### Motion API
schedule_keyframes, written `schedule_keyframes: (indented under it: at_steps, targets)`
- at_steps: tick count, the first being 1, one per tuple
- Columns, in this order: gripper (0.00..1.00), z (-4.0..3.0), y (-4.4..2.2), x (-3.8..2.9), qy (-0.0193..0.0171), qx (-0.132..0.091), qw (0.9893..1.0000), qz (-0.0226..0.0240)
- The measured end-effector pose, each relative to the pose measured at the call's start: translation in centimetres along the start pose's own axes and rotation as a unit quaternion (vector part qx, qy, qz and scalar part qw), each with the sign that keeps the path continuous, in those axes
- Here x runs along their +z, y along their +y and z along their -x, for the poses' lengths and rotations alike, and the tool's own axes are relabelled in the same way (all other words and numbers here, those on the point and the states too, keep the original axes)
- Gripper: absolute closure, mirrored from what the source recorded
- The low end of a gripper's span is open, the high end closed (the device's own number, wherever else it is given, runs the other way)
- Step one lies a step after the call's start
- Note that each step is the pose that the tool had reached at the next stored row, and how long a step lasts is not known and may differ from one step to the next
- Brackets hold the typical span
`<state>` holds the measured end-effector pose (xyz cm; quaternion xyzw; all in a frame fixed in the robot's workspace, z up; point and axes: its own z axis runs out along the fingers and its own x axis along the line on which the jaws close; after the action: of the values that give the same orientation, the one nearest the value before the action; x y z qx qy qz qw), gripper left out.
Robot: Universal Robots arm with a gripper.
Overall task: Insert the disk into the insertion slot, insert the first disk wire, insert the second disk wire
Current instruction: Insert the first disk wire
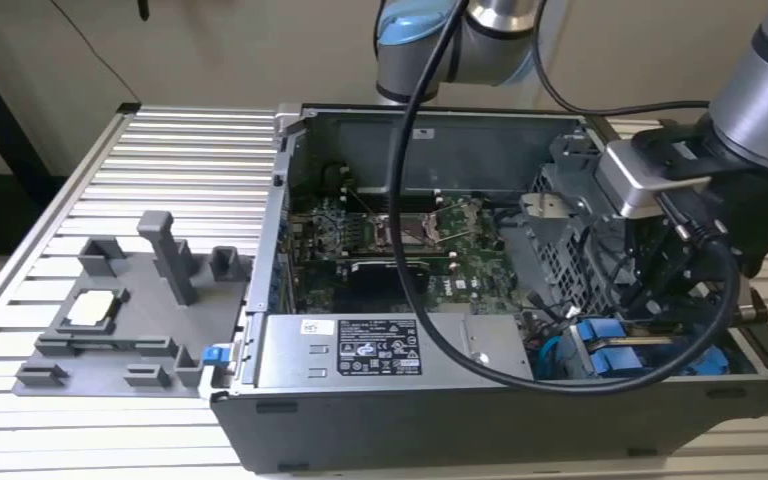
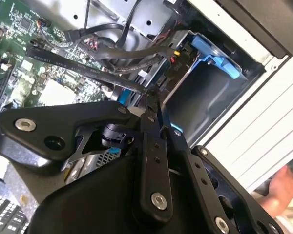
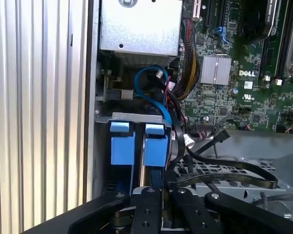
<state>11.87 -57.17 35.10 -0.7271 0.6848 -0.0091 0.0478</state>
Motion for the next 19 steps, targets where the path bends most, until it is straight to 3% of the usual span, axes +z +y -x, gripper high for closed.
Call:
schedule_keyframes:
  at_steps: [9, 19]
  targets:
    - [0.84, -0.01, -0.02, 0.26, 0.0009, 0.008, 1.0, -0.001]
    - [0.84, -0.07, -0.61, 0.52, 0.0027, 0.014, 0.9999, -0.0013]
